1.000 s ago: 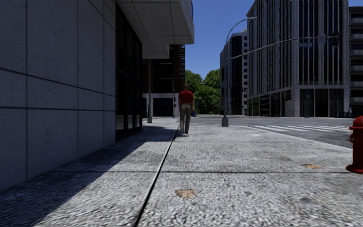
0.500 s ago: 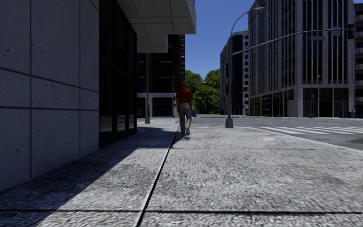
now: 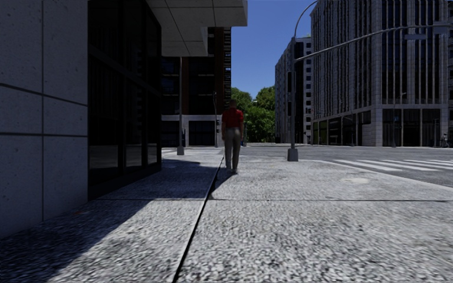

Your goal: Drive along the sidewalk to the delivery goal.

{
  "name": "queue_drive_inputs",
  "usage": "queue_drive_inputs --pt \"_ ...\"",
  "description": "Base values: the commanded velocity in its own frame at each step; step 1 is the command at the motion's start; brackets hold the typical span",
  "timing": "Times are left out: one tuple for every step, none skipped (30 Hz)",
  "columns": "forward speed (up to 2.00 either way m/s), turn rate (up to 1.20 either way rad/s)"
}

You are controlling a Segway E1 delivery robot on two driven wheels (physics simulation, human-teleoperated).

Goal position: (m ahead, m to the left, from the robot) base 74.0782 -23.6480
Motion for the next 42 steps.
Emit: queue_drive_inputs --pt "2.00 -0.37" --pt "2.00 -0.40" --pt "2.00 -0.40" --pt "2.00 -0.40" --pt "2.00 -0.40" --pt "2.00 -0.40" --pt "2.00 -0.40" --pt "2.00 -0.40" --pt "2.00 -0.40" --pt "2.00 -0.40" --pt "2.00 -0.40" --pt "2.00 -0.40" --pt "2.00 -0.40" --pt "2.00 -0.40" --pt "2.00 -0.40" --pt "2.00 -0.40" --pt "2.00 -0.40" --pt "2.00 -0.40" --pt "2.00 -0.40" --pt "2.00 -0.40" --pt "2.00 -0.40" --pt "2.00 -0.40" --pt "2.00 -0.40" --pt "2.00 -0.40" --pt "2.00 -0.40" --pt "2.00 -0.40" --pt "2.00 -0.40" --pt "2.00 -0.39" --pt "2.00 -0.39" --pt "2.00 -0.39" --pt "2.00 -0.38" --pt "2.00 -0.38" --pt "2.00 -0.38" --pt "2.00 -0.38" --pt "2.00 -0.38" --pt "2.00 -0.38" --pt "2.00 -0.38" --pt "2.00 -0.38" --pt "2.00 -0.38" --pt "2.00 -0.38" --pt "2.00 -0.38" --pt "2.00 -0.37"
